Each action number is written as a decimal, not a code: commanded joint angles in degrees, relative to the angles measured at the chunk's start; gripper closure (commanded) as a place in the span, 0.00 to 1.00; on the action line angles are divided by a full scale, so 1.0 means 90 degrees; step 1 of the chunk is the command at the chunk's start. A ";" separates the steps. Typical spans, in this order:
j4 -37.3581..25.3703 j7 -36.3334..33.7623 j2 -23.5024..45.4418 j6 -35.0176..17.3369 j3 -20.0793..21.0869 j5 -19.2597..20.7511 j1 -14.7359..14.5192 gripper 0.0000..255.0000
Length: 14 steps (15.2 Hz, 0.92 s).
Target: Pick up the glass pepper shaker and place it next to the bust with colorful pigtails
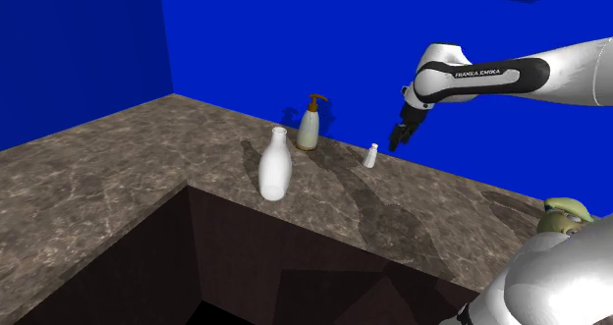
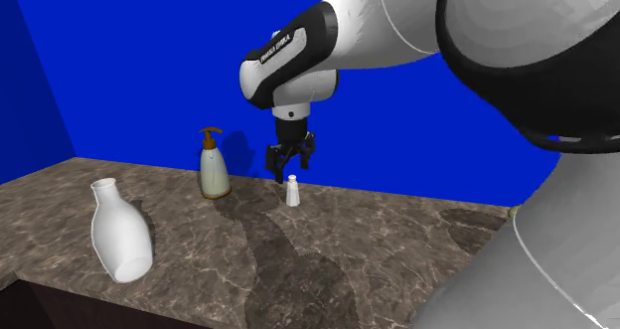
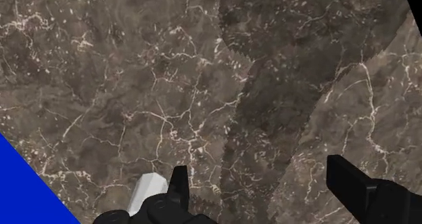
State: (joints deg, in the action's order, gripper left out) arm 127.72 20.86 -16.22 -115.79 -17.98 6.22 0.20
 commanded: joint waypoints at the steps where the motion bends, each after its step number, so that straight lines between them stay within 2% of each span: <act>1: -0.0168 0.0300 0.0437 -0.0363 -0.0178 -0.0104 0.0011 0.00; 8: -0.1217 0.1337 0.2083 -0.1165 -0.0538 -0.0867 0.0095 0.00; 14: -0.2498 0.2205 0.3564 -0.1470 -0.0515 -0.1710 0.0450 0.00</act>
State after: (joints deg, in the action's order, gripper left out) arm 107.86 39.40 13.13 -128.76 -22.84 -7.69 3.60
